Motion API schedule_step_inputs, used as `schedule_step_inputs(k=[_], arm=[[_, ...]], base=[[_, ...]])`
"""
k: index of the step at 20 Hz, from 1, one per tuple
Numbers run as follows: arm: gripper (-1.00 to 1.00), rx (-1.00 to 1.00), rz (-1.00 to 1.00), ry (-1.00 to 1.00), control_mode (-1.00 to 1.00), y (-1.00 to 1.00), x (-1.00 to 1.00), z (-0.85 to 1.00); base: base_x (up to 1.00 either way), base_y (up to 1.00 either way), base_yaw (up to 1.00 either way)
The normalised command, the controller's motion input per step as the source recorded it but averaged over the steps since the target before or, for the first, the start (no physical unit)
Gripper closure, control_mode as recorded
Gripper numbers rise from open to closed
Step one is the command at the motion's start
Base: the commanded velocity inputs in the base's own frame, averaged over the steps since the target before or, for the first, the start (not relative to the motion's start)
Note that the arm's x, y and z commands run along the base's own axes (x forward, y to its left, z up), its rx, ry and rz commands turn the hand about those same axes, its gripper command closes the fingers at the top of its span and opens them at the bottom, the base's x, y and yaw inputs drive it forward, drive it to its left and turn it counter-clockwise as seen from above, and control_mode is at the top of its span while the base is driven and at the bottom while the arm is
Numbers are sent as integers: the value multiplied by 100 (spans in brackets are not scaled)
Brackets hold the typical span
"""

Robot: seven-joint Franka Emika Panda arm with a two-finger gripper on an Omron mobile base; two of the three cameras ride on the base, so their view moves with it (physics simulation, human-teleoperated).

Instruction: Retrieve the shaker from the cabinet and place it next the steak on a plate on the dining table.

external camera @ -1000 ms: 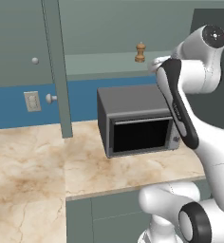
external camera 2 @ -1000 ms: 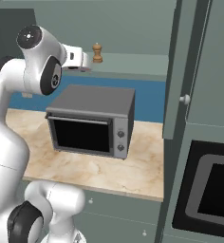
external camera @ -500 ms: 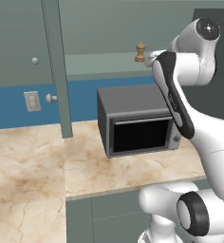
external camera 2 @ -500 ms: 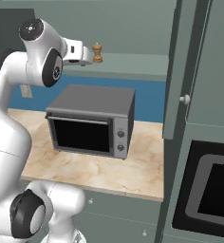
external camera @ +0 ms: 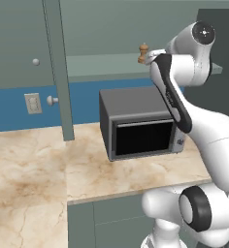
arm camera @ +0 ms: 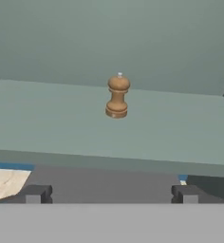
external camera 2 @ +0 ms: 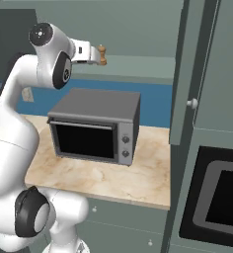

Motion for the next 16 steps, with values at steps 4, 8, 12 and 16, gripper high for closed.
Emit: schedule_step_inputs(k=[4,8,12,16], arm=[[-100,0,0,0,-100,0,34,0],[-100,0,0,0,-100,0,35,0],[-100,0,0,0,-100,-1,35,0],[-100,0,0,0,-100,-6,38,0]], base=[[0,0,0],[0,0,0],[0,0,0],[0,0,0]])
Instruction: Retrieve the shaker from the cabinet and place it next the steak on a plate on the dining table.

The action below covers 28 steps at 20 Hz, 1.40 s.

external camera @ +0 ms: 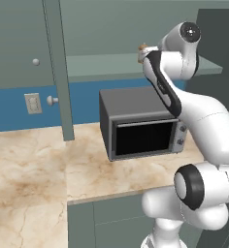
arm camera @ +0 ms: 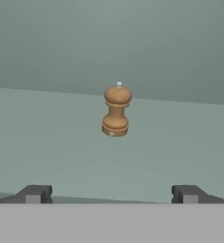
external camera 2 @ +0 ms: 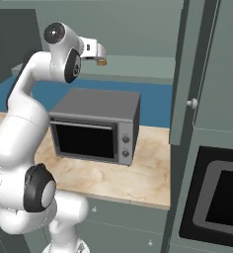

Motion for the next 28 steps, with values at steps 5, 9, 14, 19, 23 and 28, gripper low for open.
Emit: schedule_step_inputs(k=[5,9,14,19,23,28], arm=[[-100,0,-1,0,-100,-9,36,0],[-100,1,-4,0,-100,-1,33,0],[-100,3,-5,0,-100,0,28,0],[-100,7,-3,0,-100,0,22,-1],[-100,3,0,0,-100,0,17,-1],[-100,0,0,0,-100,0,22,-9]], base=[[0,0,0],[0,0,0],[0,0,0],[0,0,0],[0,0,0],[0,0,0]])
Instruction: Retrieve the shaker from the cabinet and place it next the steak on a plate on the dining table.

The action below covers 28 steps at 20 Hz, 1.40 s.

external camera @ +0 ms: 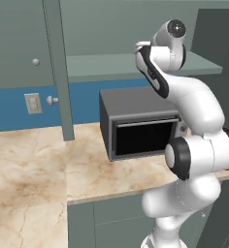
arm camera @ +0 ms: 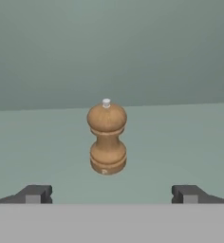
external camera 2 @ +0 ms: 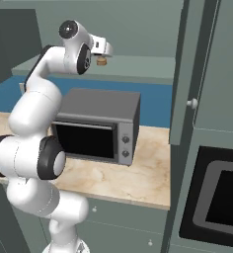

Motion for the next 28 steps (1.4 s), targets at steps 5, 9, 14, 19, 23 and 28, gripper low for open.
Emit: schedule_step_inputs(k=[5,9,14,19,23,28], arm=[[-100,0,0,0,-100,0,27,-9],[-100,0,0,0,-100,0,37,-3],[-100,0,0,0,-100,0,38,0],[-100,0,0,0,-100,0,35,0],[-100,0,0,0,-100,0,29,0],[-100,0,0,0,-100,0,21,-5]], base=[[0,0,0],[0,0,0],[0,0,0],[0,0,0],[0,0,0],[0,0,0]])
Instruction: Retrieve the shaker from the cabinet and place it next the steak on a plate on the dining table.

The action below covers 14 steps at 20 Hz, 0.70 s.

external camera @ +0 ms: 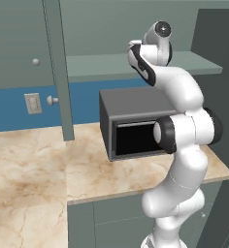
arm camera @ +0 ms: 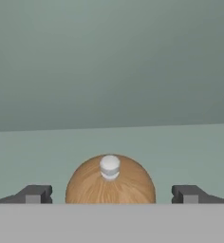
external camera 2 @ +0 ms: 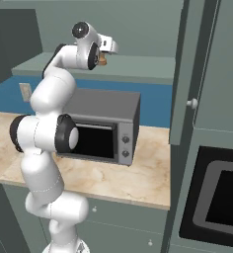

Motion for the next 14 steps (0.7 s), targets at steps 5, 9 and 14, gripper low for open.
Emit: schedule_step_inputs(k=[5,9,14], arm=[[100,0,0,0,-100,0,12,-15],[100,0,0,0,-100,0,3,-8],[100,0,0,0,-100,0,0,0]], base=[[0,0,0],[0,0,0],[0,0,0]])
